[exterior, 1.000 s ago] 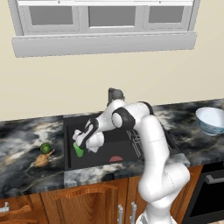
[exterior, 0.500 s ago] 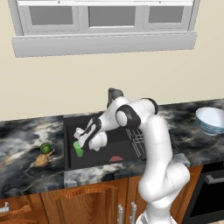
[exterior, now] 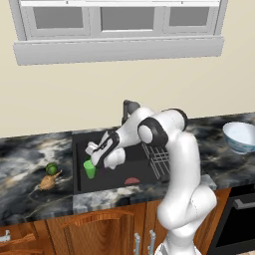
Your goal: Remove the onion and avocado from the sink. Then move the bowl and cup from the counter to the sink for washing.
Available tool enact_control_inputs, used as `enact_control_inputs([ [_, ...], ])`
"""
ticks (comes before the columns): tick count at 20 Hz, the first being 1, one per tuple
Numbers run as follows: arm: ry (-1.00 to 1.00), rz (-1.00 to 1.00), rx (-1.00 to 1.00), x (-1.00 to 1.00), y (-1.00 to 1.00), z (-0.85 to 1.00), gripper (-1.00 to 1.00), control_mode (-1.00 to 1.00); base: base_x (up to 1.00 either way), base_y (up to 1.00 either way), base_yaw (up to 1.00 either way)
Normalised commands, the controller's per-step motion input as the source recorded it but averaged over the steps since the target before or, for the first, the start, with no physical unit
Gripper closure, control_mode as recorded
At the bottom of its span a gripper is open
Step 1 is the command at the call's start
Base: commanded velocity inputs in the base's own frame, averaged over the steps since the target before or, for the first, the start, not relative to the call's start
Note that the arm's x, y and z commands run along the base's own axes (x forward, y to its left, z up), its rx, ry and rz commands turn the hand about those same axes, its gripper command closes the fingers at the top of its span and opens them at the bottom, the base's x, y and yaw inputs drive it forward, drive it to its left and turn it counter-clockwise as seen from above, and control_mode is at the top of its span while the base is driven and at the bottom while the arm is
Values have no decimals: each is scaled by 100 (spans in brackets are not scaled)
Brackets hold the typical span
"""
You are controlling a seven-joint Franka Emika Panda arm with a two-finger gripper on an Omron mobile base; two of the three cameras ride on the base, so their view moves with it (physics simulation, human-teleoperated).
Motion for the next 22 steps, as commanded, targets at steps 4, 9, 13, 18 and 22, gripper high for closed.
enact_control_inputs([
  [4, 0, 0, -1, -9, -11, 38, -100, -100, 0, 0, 0],
  [9, 0, 0, -4, -14, -9, 33, -100, -100, 0, 0, 0],
  [13, 5, 7, -13, -10, -5, 30, -100, -100, 0, 0, 0],
  [18, 0, 12, -11, -14, -9, 28, -100, -100, 0, 0, 0],
  [22, 0, 8, -7, -18, -8, 30, -100, -100, 0, 0, 0],
])
